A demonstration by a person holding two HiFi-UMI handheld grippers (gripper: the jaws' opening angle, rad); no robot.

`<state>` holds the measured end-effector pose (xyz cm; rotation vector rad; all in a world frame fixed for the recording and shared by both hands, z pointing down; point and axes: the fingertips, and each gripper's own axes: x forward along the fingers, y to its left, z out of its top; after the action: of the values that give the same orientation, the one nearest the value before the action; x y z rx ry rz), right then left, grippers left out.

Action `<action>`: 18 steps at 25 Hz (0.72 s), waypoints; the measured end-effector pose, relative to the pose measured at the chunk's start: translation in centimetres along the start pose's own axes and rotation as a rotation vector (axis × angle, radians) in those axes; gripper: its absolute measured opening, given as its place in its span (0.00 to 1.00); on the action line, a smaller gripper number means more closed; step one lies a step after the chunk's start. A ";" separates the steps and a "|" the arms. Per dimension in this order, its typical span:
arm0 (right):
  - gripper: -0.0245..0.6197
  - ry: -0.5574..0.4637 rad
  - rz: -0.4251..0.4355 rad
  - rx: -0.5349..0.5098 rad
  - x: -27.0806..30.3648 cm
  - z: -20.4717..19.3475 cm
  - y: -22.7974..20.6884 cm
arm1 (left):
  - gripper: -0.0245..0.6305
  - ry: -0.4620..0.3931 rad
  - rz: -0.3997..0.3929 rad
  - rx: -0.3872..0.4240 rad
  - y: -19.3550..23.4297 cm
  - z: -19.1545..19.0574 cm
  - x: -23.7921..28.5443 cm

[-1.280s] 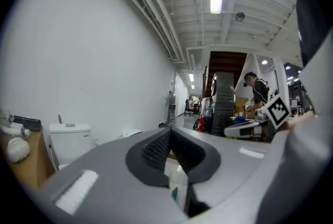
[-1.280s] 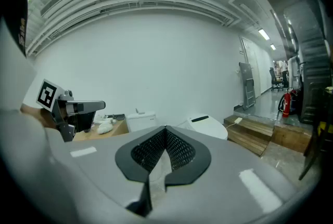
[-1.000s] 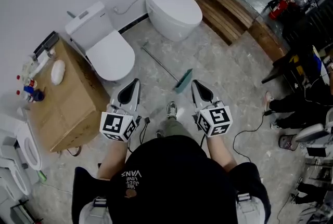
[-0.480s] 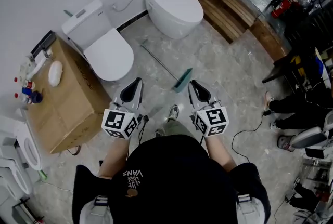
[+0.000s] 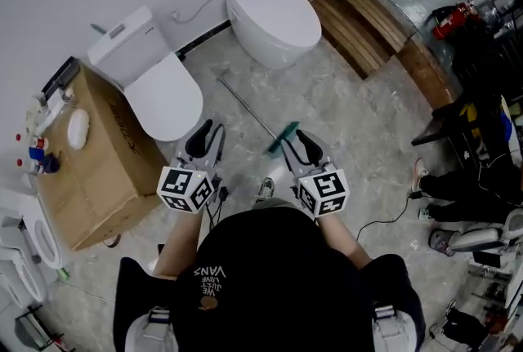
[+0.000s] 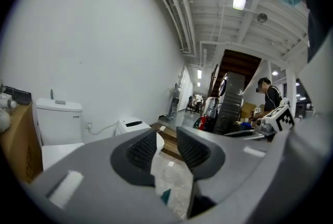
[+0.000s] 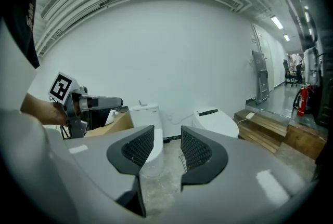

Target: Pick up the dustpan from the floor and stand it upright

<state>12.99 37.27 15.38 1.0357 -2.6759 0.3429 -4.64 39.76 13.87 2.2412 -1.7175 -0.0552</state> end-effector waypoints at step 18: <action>0.25 0.107 -0.013 0.055 8.5 -2.9 -7.7 | 0.30 0.172 -0.040 -0.110 5.0 -4.4 13.7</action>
<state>12.58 27.33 21.80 1.0194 -2.5771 0.4588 -4.59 26.66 21.56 2.1339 -1.5424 0.0326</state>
